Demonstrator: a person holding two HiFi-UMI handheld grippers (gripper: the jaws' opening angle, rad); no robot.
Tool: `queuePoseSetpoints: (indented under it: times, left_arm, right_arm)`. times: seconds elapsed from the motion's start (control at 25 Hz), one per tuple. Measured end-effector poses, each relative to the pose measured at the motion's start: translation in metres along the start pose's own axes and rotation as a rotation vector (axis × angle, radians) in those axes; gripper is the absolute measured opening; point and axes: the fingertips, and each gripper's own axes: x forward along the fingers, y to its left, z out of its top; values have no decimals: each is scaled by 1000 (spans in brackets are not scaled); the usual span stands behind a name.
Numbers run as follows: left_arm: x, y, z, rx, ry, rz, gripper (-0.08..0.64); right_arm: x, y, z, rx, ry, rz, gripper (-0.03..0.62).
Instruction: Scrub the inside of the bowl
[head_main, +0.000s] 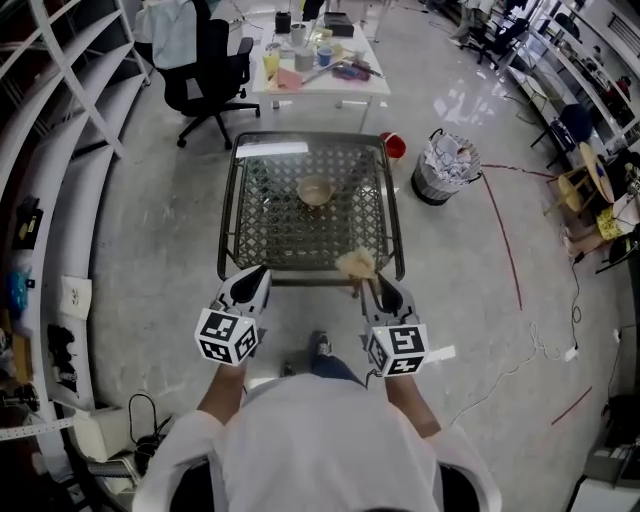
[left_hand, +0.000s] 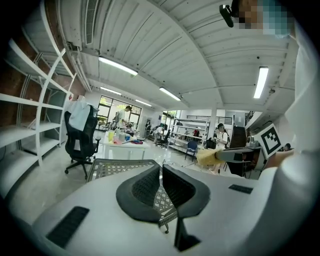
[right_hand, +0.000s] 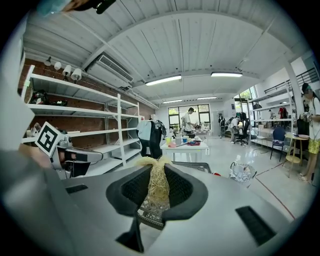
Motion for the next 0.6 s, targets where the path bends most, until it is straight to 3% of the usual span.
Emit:
queuePoseSetpoints:
  times: [0.6]
  left_arm:
    - [88, 11, 21, -39, -29, 118, 43]
  right_arm:
    - [80, -75, 14, -42, 16, 134, 89]
